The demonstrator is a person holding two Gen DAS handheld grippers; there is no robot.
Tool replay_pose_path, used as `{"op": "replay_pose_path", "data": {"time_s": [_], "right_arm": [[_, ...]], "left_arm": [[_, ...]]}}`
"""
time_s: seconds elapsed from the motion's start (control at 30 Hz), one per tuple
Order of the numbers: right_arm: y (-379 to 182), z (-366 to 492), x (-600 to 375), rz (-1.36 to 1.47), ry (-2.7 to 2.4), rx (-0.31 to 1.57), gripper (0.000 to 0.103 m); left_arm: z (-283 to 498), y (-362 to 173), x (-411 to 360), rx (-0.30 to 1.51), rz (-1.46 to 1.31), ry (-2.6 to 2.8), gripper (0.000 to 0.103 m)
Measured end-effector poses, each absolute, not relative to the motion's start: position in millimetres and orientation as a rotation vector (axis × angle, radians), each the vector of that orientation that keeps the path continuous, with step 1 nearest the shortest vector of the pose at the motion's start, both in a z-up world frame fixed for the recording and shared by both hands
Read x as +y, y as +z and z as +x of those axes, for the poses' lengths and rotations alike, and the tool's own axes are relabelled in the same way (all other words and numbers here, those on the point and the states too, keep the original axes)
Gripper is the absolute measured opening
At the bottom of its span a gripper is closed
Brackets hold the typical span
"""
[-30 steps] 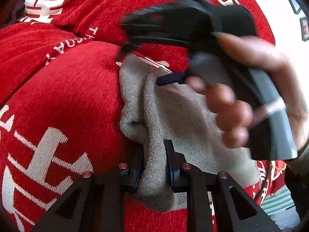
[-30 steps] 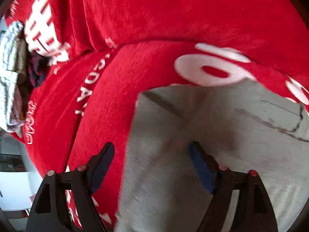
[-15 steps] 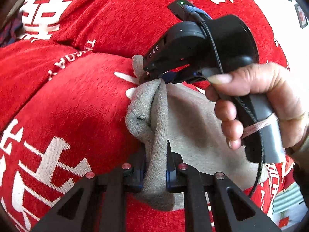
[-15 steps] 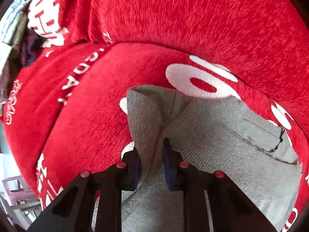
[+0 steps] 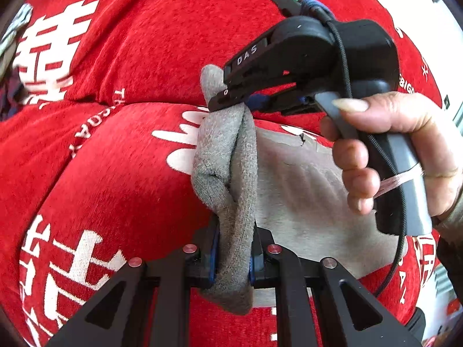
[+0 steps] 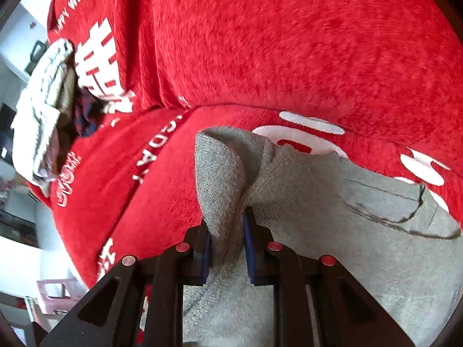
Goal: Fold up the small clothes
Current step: 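Lift the grasped side edge with both grippers to fold it over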
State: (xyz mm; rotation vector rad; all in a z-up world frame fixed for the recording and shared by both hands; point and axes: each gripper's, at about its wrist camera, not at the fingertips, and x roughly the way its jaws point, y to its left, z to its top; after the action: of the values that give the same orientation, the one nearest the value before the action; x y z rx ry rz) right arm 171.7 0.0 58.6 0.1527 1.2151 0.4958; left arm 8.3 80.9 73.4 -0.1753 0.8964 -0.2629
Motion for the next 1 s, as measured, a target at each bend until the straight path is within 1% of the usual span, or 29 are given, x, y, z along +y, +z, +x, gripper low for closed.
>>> {"op": "replay_pose_path", "data": {"time_s": [0.27,0.6,0.8,1.0], "right_arm": [[82,161,-37,0.198,0.53,1.157,0.021],[97,151,-88,0.234,0.571,1.115,0.021],[103,145,-123,0.252,0.612,1.099,0.021],[96,142,-158,0.266,0.61,1.098,0.021]], "left_arm": [[7,88,54,0.897,-0.116,-0.266,0.017],[-3,105,-2,0.884,0.013,-0.286,0.017],[-11,107,-44,0.881,0.101,-0.289,0.017],[-10,104,-78,0.906,0.143,-0.307,0.017]]}}
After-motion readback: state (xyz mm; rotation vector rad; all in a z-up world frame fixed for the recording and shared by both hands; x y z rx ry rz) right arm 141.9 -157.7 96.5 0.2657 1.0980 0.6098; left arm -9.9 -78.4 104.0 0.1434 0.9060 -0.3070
